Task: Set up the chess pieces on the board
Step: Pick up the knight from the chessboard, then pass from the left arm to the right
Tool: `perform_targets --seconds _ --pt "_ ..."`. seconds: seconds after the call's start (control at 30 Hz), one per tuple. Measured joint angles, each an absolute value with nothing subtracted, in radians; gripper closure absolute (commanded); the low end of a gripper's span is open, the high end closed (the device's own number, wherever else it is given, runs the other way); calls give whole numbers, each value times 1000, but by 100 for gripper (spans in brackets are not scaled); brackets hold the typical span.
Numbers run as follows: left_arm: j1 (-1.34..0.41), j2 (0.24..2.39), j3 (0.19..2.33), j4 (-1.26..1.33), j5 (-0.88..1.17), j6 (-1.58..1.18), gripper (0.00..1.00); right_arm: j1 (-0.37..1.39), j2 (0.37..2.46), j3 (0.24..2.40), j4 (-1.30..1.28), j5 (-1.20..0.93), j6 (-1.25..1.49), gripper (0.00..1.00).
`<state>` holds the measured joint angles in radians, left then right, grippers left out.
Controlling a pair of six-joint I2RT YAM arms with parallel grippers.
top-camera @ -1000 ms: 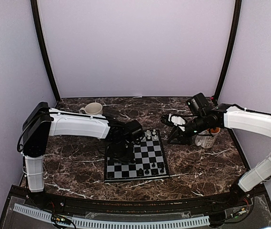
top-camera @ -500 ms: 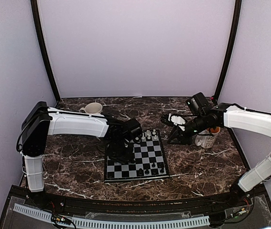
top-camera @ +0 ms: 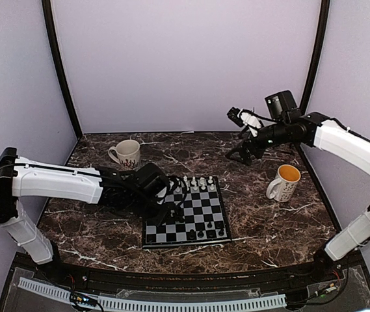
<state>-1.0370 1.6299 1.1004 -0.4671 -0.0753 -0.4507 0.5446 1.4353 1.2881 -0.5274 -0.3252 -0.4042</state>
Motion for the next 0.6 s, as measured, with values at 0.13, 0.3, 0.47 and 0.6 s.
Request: perform_targets --seconds 0.13,0.3,0.47,0.6 --pt "-1042 1530 900 -189 -78 -384 87 503 1565 1432 -585 -460 -337 25" --pt "-1047 1477 804 32 -78 -298 87 513 1761 1527 -667 -665 -249 41" --pt "-1060 1472 802 163 -78 -233 87 567 1906 1576 -783 -809 -214 42" --pt "-1070 1475 804 196 -80 -203 87 633 1965 1636 -855 -894 -208 43"
